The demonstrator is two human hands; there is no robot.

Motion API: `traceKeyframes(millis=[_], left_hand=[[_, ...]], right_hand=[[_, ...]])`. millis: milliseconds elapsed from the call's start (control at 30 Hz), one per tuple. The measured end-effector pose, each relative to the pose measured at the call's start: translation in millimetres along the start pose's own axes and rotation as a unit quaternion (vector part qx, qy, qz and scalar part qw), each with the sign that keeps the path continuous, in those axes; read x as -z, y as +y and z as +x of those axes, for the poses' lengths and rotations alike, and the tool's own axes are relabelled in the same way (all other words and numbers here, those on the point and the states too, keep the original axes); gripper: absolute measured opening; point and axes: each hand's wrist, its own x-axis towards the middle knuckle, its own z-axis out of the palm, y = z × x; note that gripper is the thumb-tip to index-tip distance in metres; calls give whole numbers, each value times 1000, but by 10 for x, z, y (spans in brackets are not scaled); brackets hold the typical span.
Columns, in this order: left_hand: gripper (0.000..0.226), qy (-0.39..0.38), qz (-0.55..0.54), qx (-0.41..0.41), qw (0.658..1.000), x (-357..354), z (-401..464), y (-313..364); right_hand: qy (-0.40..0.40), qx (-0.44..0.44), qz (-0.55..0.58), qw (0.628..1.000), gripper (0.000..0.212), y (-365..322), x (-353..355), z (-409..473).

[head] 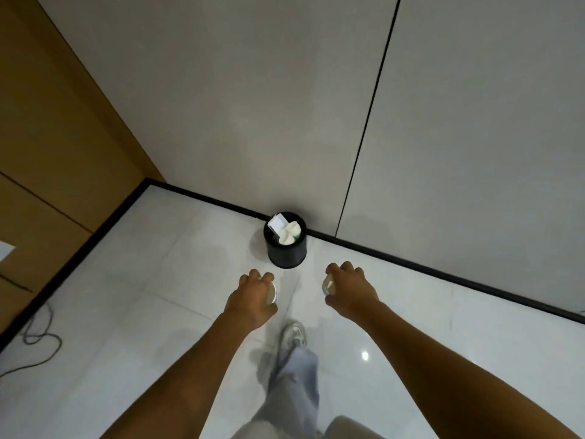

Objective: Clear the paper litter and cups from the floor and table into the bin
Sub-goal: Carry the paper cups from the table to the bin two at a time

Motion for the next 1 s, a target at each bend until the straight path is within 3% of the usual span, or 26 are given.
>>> traceKeyframes(millis=[167,333,567,767,1000], left_hand=[[61,3,-35,17,999,518,1188,-58],[58,7,-46,31,998,840,1817,-36],[63,5,-112,138,984,973,2903,14],[59,28,-193,250,948,908,3472,210],[60,45,-272,349,896,735,3667,358]], right_hand=[[-14,13,-7,1000,58,-149,504,1242],[-28,38,-23,999,58,-213,827,1963],[-99,134,-96,981,60,-206,1176,3347],[-192,219,-167,942,56,-155,1478,4355],[-223,296,-223,902,53,-229,1462,5027]])
